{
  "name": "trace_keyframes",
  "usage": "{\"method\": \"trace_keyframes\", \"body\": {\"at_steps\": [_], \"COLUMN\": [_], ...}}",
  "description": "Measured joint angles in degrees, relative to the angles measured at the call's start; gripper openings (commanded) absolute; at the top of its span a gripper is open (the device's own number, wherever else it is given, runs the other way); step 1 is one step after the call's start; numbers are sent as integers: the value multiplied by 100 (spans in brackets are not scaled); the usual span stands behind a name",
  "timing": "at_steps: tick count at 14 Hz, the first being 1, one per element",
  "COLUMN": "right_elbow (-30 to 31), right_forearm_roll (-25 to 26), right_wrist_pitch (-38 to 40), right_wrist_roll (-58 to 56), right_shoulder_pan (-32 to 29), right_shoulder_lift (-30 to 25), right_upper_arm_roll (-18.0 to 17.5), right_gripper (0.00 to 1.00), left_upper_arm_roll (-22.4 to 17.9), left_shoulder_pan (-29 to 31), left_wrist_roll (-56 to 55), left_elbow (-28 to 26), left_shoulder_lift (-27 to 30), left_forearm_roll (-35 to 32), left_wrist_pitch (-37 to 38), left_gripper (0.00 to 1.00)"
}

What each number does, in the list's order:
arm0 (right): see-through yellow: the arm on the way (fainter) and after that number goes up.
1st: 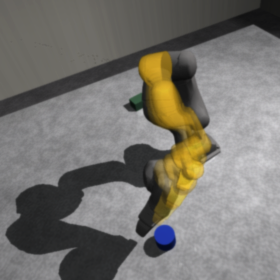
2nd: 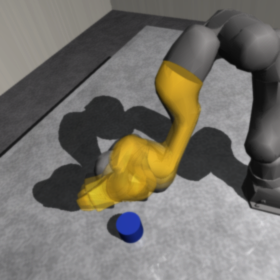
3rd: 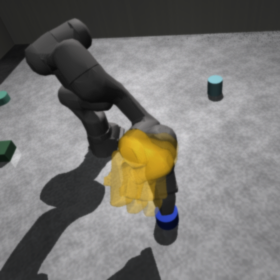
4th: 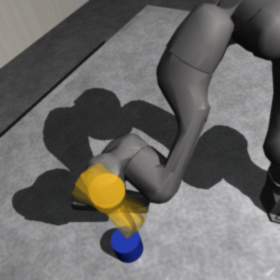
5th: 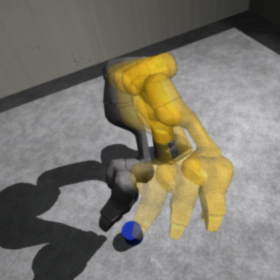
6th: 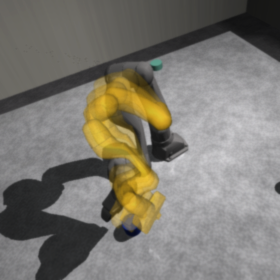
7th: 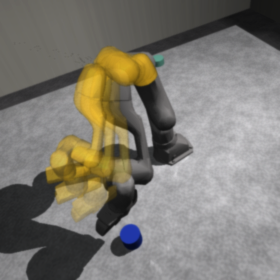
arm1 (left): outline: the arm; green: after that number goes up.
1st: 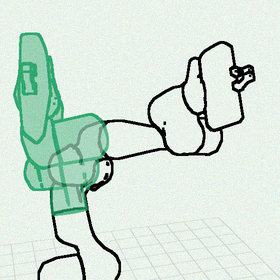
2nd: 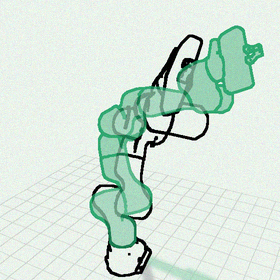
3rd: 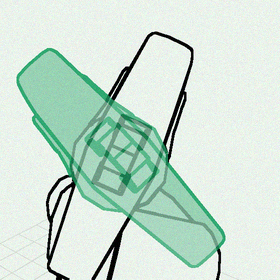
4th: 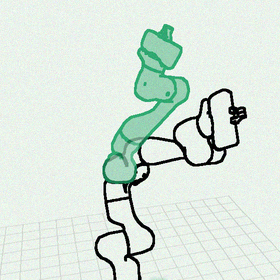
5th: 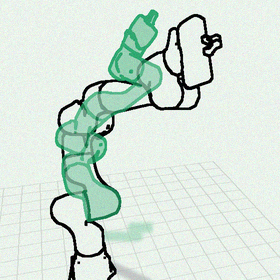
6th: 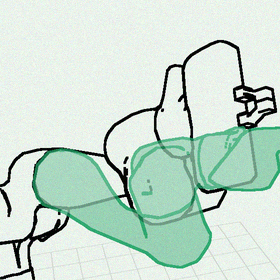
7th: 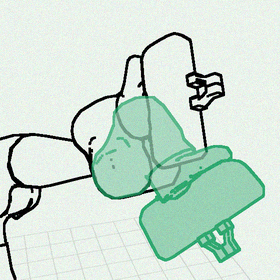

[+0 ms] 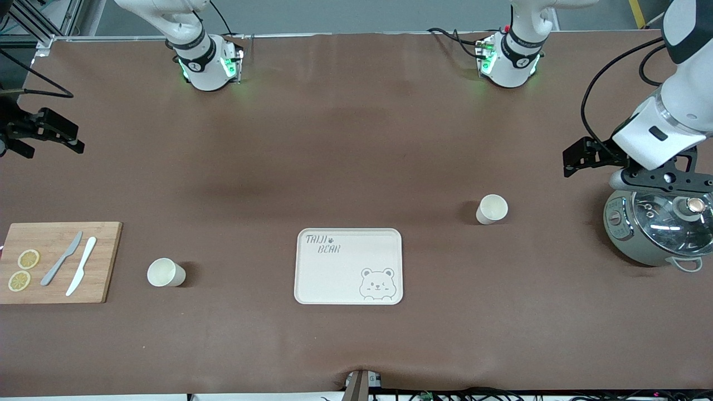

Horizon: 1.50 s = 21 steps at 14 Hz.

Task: Place white IKEA cup upright on tray with both arms
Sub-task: 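Move the right gripper and the left gripper toward the white cups, then lower both grippers around the cup rims and close them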

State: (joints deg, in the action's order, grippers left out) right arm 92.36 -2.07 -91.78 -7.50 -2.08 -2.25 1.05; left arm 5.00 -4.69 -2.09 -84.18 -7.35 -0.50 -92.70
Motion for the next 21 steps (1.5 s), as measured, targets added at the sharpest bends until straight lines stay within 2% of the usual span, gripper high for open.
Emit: {"method": "trace_keyframes", "body": {"at_steps": [4, 6, 10, 16, 19, 21], "right_elbow": [66, 65, 68, 95, 106, 113], "right_forearm_roll": [0, 0, 0, -19, -27, -29], "right_wrist_pitch": [-78, -86, -92, -522, -891, -1152], "right_wrist_roll": [6, 6, 7, 7, 8, 21], "right_shoulder_pan": [122, 135, 185, 380, 464, 595], "right_shoulder_lift": [84, 99, 115, 610, 1023, 1279], "right_upper_arm_roll": [179, 183, 183, 180, 182, 180], "right_gripper": [100, 100, 100, 100, 100, 100], "left_upper_arm_roll": [32, 79, 98, 100, 100, 100], "left_shoulder_pan": [-104, -151, -147, -138, -126, -118], "left_wrist_roll": [-6, -11, 50, 125, 139, 143], "left_elbow": [-72, -379, -1335, -3392, -4028, -4262], "left_shoulder_lift": [-39, -127, -197, 45, 46, 11], "left_forearm_roll": [-1, -1, -2, -3, -3, -3], "left_wrist_pitch": [2, -204, -1071, -3350, -4167, -4463], "left_gripper": [100, 100, 100, 100, 100, 100]}}
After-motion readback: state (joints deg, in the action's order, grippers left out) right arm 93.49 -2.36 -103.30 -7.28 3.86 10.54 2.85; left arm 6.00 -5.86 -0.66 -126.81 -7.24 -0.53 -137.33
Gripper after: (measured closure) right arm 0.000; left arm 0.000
